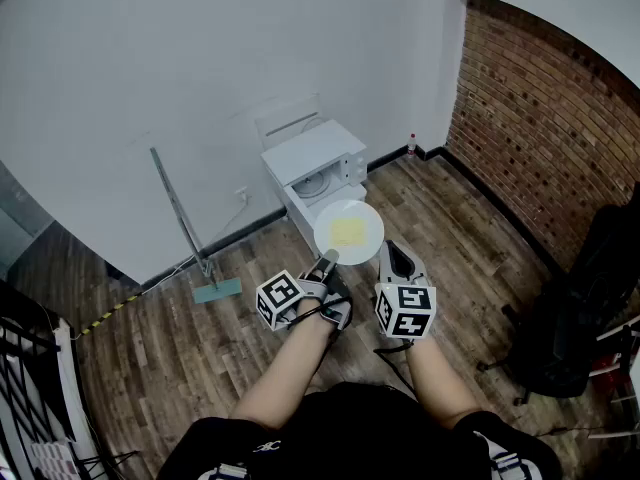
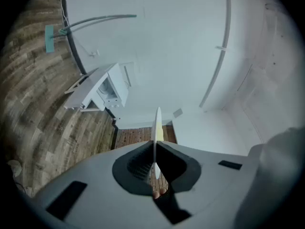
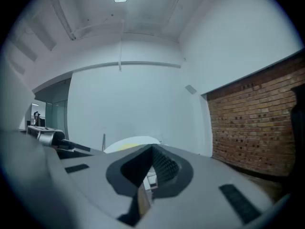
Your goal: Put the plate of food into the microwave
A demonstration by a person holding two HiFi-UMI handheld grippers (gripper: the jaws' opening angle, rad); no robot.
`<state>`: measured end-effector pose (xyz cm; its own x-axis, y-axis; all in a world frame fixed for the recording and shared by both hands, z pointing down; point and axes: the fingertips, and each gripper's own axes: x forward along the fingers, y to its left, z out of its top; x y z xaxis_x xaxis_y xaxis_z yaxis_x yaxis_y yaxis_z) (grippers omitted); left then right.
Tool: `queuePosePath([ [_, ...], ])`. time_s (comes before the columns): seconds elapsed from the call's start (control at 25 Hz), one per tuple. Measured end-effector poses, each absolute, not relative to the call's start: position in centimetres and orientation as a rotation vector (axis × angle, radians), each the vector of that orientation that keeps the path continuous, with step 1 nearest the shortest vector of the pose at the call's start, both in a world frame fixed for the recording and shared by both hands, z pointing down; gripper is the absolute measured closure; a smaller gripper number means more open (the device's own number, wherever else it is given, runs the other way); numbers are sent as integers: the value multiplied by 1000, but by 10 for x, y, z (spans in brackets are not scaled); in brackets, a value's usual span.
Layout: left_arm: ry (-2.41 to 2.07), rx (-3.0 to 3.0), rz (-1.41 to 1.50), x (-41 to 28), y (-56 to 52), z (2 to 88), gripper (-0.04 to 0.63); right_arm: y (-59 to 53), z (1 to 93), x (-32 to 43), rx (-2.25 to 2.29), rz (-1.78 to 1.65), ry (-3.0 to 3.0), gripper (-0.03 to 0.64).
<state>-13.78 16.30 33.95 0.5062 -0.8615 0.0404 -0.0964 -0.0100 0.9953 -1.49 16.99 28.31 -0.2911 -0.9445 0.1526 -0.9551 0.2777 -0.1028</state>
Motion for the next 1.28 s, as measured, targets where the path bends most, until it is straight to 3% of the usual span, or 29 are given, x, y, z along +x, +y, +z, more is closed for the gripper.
queuePosePath([
  [0.6,-876,1431,-715,-124,175,358,583,179,292,2,1881,291,-2430,604],
  [1.28,-893,1404,-729,-52,175,374,581,177,308,76,1812,297,-2433,604],
])
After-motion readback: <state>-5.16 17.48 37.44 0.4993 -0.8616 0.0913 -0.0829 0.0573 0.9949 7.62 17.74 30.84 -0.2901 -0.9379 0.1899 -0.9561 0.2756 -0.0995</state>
